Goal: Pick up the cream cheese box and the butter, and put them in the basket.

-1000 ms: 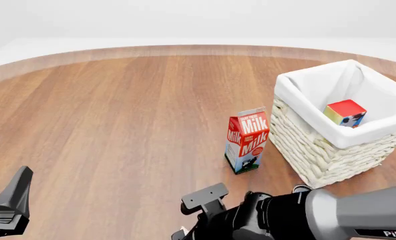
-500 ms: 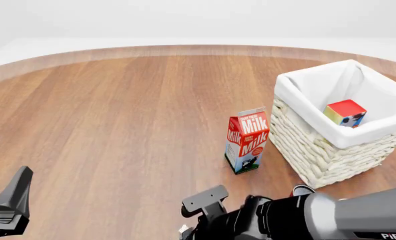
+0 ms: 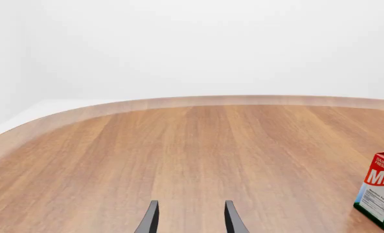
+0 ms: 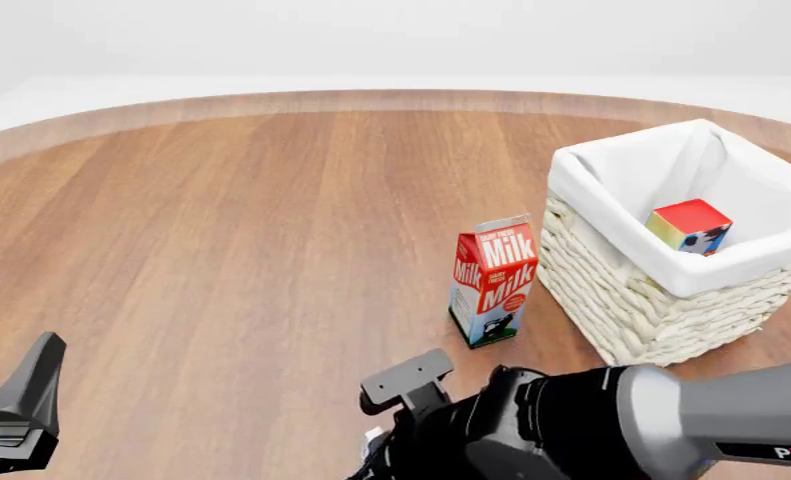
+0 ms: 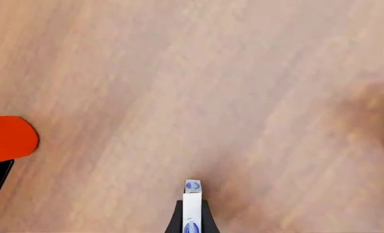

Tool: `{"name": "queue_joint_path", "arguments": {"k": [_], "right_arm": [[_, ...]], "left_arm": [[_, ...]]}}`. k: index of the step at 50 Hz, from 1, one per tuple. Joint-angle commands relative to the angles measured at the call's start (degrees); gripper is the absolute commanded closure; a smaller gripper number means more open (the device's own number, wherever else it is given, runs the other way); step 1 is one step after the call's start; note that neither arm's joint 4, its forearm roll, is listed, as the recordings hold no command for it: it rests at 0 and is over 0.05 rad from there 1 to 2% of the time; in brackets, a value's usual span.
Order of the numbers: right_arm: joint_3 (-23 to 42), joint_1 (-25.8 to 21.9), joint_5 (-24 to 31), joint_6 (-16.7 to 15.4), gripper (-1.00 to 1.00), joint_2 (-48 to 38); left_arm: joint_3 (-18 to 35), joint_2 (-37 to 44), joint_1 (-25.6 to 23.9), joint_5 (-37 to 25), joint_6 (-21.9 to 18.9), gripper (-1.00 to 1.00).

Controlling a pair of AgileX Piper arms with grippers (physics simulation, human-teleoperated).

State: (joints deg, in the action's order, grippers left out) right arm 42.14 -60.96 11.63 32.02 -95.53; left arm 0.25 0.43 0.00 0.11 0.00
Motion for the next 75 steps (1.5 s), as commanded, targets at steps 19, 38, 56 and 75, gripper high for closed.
{"name": "queue_joint_path", "arguments": {"k": [19,38,56,75], "right_arm": [[14.76,7.12,17.00,-15.54,1.00,9.09],[25.12,10.63,26.50,-24.57,1.00,15.24],[31.04,16.22,30.98,-32.05,1.00,21.63],[30.98,25.89,33.14,-37.44,1.00,30.04]], "left_arm": [[0.00,0.00,0.00,0.00,0.00,-1.00],[0.00,0.00,0.00,0.00,0.00,-1.00],[0.00,0.00,0.00,0.00,0.00,-1.00],[0.00,0.00,0.00,0.00,0.00,-1.00]]}}
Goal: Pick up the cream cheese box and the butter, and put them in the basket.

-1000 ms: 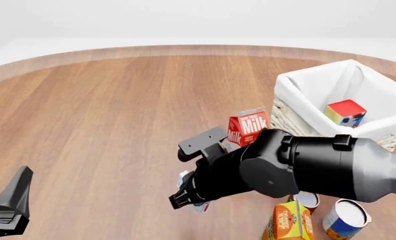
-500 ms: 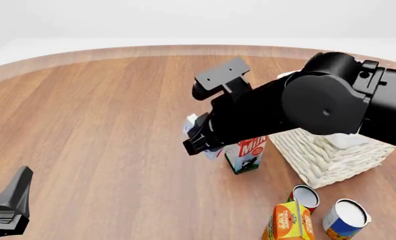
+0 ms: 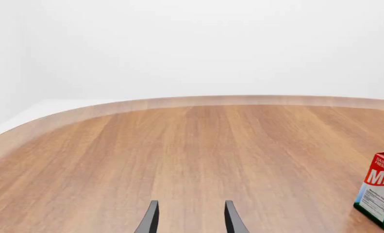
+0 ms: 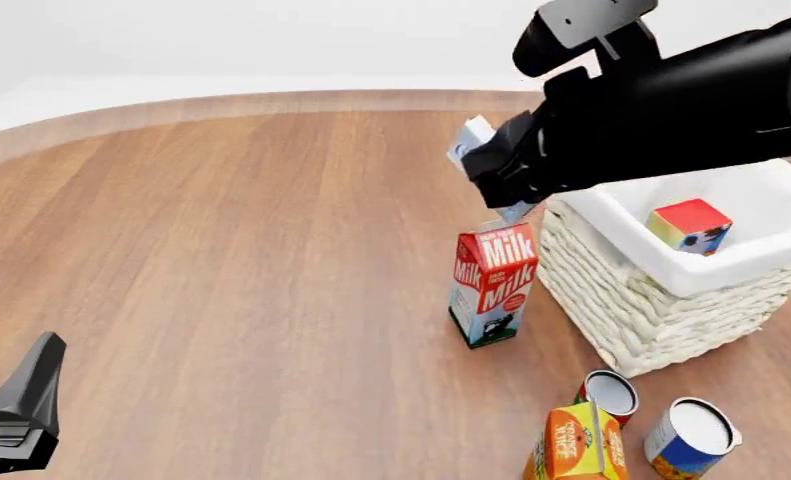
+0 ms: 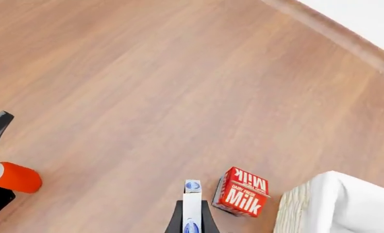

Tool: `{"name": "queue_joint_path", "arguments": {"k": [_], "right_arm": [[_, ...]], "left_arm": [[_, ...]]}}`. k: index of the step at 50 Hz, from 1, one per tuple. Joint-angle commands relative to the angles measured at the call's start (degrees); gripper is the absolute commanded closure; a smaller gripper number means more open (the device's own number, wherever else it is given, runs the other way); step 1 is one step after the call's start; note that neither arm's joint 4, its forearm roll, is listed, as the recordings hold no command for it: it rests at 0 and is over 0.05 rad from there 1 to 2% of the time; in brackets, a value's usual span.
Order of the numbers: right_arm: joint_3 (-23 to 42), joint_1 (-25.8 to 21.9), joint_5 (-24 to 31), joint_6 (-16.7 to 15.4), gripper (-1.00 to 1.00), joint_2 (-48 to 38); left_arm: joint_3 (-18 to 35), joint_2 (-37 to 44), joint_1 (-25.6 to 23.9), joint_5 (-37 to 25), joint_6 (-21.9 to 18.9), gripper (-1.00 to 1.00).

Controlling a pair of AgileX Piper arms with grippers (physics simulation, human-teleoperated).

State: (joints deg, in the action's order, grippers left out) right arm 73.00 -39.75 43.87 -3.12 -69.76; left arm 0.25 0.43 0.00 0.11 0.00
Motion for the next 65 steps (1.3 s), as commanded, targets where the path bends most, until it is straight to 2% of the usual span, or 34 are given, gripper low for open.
{"name": "queue_joint_path", "arguments": {"k": [1,4,12,13,18,19,21,39,42,43,49,51,65], "right_arm": [[-0.20,5.00,0.75,-2.61,1.00,4.27],[-0.65,6.20,0.46,-3.69,1.00,4.55],[-1.79,9.15,0.22,-4.03,1.00,6.37],[-1.47,11.05,0.55,-3.88,1.00,7.37],[-1.60,12.87,0.66,-3.90,1.00,8.41],[-1.68,14.88,0.70,-4.16,1.00,9.08],[-1.67,16.02,0.72,-3.70,1.00,9.46],[1.36,20.21,2.58,-3.75,1.00,9.89],[-0.29,20.91,1.42,-3.70,1.00,10.63],[1.33,21.22,2.63,-3.69,1.00,10.28],[1.05,23.75,2.35,-3.22,1.00,10.53],[-0.92,24.86,1.09,-3.73,1.00,10.92],[-3.51,28.73,-1.47,-0.72,1.00,10.45]], "left_arm": [[0.00,0.00,0.00,0.00,0.00,-1.00],[0.00,0.00,0.00,0.00,0.00,-1.00],[0.00,0.00,0.00,0.00,0.00,-1.00],[0.00,0.00,0.00,0.00,0.00,-1.00],[0.00,0.00,0.00,0.00,0.00,-1.00],[0.00,0.00,0.00,0.00,0.00,-1.00],[0.00,0.00,0.00,0.00,0.00,-1.00],[0.00,0.00,0.00,0.00,0.00,-1.00],[0.00,0.00,0.00,0.00,0.00,-1.00],[0.00,0.00,0.00,0.00,0.00,-1.00],[0.00,0.00,0.00,0.00,0.00,-1.00],[0.00,0.00,0.00,0.00,0.00,-1.00],[0.00,0.00,0.00,0.00,0.00,-1.00]]}}
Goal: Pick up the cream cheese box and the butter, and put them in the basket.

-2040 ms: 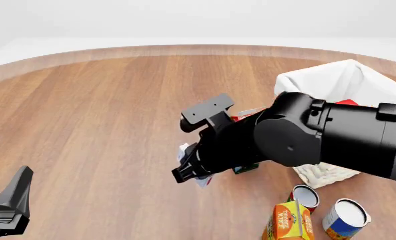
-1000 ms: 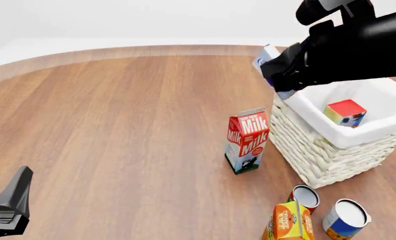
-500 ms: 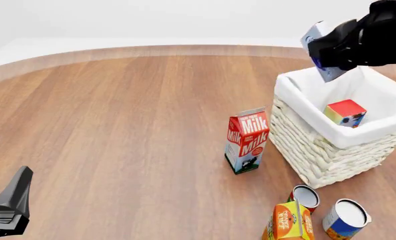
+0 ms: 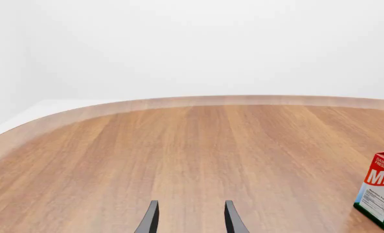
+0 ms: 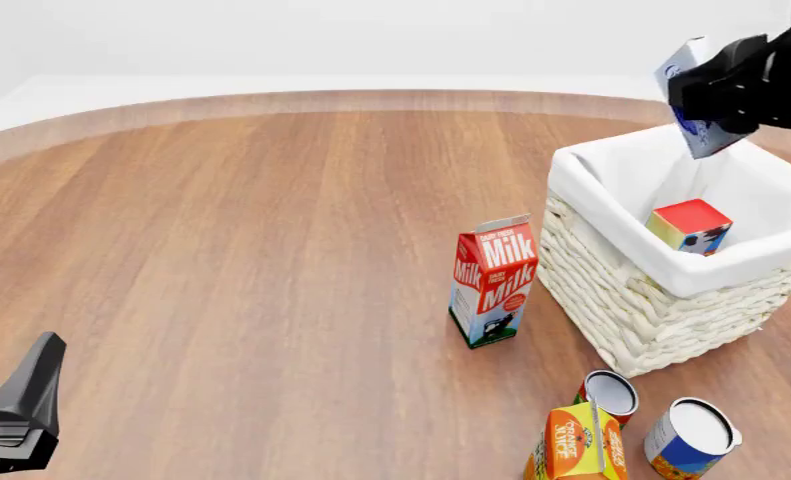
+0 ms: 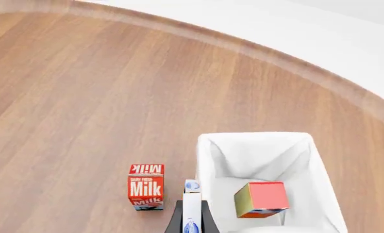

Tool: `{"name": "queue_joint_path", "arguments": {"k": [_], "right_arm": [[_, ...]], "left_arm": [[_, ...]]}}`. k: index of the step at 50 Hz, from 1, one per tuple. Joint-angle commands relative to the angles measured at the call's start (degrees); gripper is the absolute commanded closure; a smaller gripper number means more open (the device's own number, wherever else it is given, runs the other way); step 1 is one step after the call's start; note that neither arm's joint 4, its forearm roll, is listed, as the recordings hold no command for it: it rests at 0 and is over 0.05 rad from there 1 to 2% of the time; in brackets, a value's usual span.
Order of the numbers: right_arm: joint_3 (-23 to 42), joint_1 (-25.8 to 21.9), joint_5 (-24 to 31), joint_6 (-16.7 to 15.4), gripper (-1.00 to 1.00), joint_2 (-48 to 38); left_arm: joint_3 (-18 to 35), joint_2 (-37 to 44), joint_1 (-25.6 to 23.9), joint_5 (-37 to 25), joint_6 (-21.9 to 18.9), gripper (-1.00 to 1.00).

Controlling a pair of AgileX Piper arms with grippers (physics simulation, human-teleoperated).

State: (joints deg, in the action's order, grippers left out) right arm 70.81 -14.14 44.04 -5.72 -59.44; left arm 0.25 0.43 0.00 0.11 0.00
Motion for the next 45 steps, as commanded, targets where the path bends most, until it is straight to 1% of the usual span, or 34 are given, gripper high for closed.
{"name": "queue_joint_path", "arguments": {"k": [1,5,14,15,19,23,25,36,38,45], "right_arm": [[-1.32,3.11,-1.63,1.88,1.00,0.12],[-1.92,4.67,-2.30,2.35,1.00,-0.14],[-4.09,6.05,-4.03,3.30,1.00,-0.62],[-4.28,6.03,-4.16,3.83,1.00,-0.55],[-5.07,6.19,-4.70,3.93,1.00,-0.77],[-6.48,7.11,-6.47,3.19,1.00,-2.17],[-6.74,7.09,-6.82,3.57,1.00,-2.36],[-8.39,8.19,-8.13,4.14,1.00,-2.64],[-8.82,8.58,-8.39,3.64,1.00,-2.65],[-9.81,8.70,-8.80,3.76,1.00,-2.46]], "left_arm": [[0.00,0.00,0.00,0.00,0.00,-1.00],[0.00,0.00,0.00,0.00,0.00,-1.00],[0.00,0.00,0.00,0.00,0.00,-1.00],[0.00,0.00,0.00,0.00,0.00,-1.00],[0.00,0.00,0.00,0.00,0.00,-1.00],[0.00,0.00,0.00,0.00,0.00,-1.00],[0.00,0.00,0.00,0.00,0.00,-1.00],[0.00,0.00,0.00,0.00,0.00,-1.00],[0.00,0.00,0.00,0.00,0.00,-1.00],[0.00,0.00,0.00,0.00,0.00,-1.00]]}}
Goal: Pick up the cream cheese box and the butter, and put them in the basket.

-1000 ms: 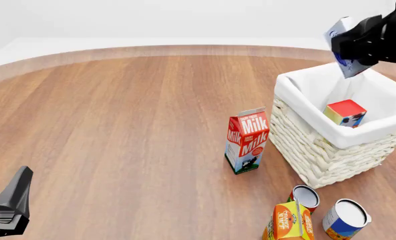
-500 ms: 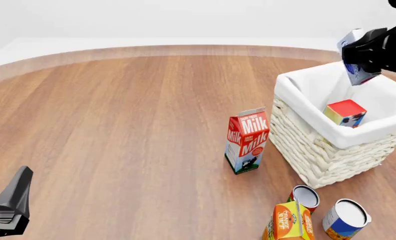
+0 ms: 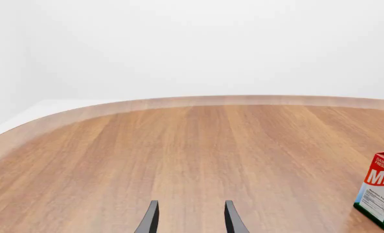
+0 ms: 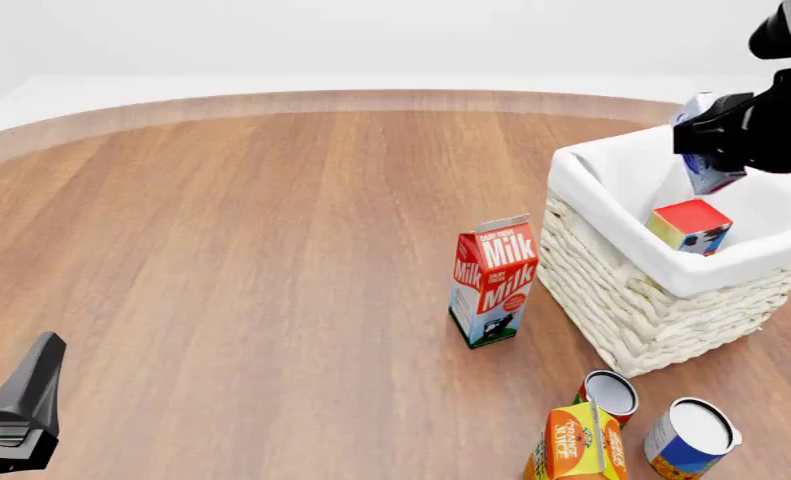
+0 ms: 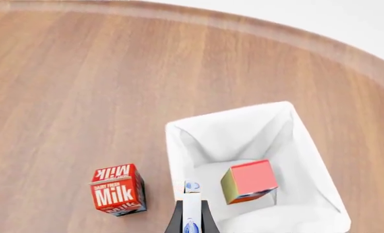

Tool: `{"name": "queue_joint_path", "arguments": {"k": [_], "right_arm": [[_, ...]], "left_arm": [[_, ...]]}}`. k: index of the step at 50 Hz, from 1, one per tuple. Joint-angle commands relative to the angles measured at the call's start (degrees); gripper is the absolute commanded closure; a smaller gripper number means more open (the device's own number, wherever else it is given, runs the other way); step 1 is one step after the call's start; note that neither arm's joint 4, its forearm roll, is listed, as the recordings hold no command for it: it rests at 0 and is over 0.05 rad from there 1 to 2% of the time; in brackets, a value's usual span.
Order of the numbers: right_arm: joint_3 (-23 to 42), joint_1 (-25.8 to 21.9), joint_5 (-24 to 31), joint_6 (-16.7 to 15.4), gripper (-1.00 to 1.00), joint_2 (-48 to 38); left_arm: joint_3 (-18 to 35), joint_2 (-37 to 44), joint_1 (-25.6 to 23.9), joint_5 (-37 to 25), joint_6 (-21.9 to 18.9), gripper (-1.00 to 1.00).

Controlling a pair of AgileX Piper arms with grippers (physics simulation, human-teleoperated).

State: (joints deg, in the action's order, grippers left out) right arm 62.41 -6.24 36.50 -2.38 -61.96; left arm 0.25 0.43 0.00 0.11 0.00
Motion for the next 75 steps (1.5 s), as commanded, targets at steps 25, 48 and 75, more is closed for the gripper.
{"name": "queue_joint_path", "arguments": {"k": [25,48,75], "right_arm": [[-2.80,2.23,-4.22,0.26,1.00,-2.77],[-0.88,3.68,-6.37,-0.60,1.00,-7.53],[-1.78,4.96,-10.37,-0.65,1.00,-12.14]], "left_arm": [[0.00,0.00,0.00,0.00,0.00,-1.00],[0.00,0.00,0.00,0.00,0.00,-1.00],[0.00,0.00,0.00,0.00,0.00,-1.00]]}}
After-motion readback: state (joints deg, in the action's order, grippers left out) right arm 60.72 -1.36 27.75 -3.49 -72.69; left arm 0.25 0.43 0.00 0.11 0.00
